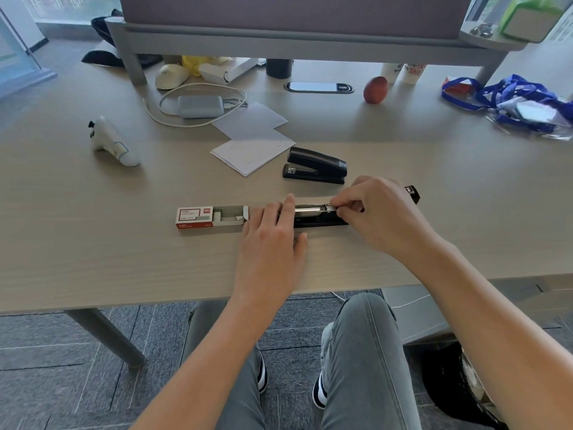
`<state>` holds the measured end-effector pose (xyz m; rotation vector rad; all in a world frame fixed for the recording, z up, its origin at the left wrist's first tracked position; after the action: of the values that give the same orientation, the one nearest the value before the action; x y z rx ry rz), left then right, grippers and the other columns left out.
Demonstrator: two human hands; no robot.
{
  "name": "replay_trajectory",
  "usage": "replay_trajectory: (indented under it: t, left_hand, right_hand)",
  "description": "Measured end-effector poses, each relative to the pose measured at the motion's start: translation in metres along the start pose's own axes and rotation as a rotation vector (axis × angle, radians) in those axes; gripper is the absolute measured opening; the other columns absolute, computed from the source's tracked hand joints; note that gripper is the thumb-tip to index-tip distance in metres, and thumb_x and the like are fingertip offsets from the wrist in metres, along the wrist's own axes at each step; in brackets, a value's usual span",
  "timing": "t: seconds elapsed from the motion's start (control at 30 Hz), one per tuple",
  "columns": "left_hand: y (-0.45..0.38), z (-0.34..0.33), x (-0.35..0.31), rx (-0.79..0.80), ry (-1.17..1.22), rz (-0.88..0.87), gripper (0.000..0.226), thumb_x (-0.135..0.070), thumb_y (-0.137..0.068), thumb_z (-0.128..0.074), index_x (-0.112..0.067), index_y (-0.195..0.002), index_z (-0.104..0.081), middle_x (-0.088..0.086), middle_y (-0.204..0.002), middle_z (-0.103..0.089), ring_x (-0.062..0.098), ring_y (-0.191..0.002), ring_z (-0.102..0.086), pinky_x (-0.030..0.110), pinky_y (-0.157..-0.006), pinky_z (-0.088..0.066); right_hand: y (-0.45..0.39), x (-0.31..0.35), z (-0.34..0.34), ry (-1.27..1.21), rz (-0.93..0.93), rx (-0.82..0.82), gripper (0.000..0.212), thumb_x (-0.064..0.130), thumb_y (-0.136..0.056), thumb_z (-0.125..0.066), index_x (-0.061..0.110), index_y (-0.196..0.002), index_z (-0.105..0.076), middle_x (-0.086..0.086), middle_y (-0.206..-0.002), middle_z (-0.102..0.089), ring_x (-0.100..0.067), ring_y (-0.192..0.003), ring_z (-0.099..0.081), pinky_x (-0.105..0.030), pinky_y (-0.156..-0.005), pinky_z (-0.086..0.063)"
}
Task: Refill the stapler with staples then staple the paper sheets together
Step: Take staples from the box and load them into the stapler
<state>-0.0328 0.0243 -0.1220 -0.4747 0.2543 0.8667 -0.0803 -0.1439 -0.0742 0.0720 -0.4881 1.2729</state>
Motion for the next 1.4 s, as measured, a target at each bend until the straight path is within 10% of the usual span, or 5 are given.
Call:
replay_trajectory:
  t: [0.43,0.73,1.07,1.27,1.4]
  left_hand:
    - [0.004,0.005,0.007,-0.114,0.132,0.099,0.038,-0.021,-0.089,-0.067,-0.010,-0.124,-0.060,0.004,-0.116,-0.059,0.023,-0.112,-0.052,0.039,-0.097,-0.049]
    - [0.003,0.004,0.011,-0.106,0.150,0.100,0.035,-0.018,-0.085,-0.067,-0.011,-0.119,-0.061,0.003,-0.114,-0.059,0.024,-0.111,-0.051,0.044,-0.099,-0.047]
    - [0.003,0.006,0.005,-0.092,0.070,0.042,0.058,-0.025,-0.092,-0.062,-0.021,-0.146,-0.043,0.004,-0.128,-0.053,0.023,-0.118,-0.046,0.038,-0.104,-0.039]
    - [0.004,0.003,-0.001,-0.044,-0.029,-0.006,0.056,-0.029,-0.098,-0.053,-0.023,-0.151,-0.037,0.000,-0.138,-0.052,0.024,-0.123,-0.043,0.042,-0.105,-0.036]
    - [0.003,0.001,-0.001,-0.046,-0.034,-0.010,0.056,-0.028,-0.097,-0.054,-0.022,-0.151,-0.039,0.000,-0.137,-0.055,0.025,-0.122,-0.044,0.042,-0.105,-0.036]
  right_hand:
    - [0.009,0.020,-0.010,0.007,0.004,-0.023,0.023,0.017,-0.090,-0.064,0.026,-0.104,-0.080,0.004,-0.096,-0.066,-0.020,-0.078,-0.060,-0.032,-0.069,-0.044]
    - [0.002,0.044,-0.033,-0.086,-0.004,0.074,0.025,0.024,-0.095,-0.053,0.031,-0.109,-0.072,0.012,-0.062,-0.050,-0.020,-0.069,-0.051,-0.032,-0.062,-0.043]
    - [0.036,0.007,-0.021,-0.377,-0.207,-0.096,0.015,0.028,-0.099,-0.061,0.027,-0.090,-0.073,0.005,-0.066,-0.070,-0.005,-0.059,-0.056,-0.024,-0.064,-0.046]
    - [0.075,-0.039,-0.024,-1.153,-0.771,-0.263,0.025,0.020,-0.098,-0.067,0.003,-0.113,-0.056,-0.013,-0.084,-0.066,-0.015,-0.041,-0.054,-0.026,-0.034,-0.044]
    - [0.076,-0.052,-0.025,-1.388,-0.803,-0.293,0.026,0.012,-0.095,-0.069,0.000,-0.114,-0.056,-0.013,-0.085,-0.062,-0.014,-0.042,-0.056,-0.021,-0.035,-0.047]
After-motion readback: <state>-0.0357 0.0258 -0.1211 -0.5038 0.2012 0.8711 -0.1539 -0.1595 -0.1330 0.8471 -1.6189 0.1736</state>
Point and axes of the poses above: each hand's wrist, its own y-axis away from the middle knuckle, its own z-axis out of the back of the hand, x = y × z, the point moved 6 cm from there along -y, towards the middle knuckle
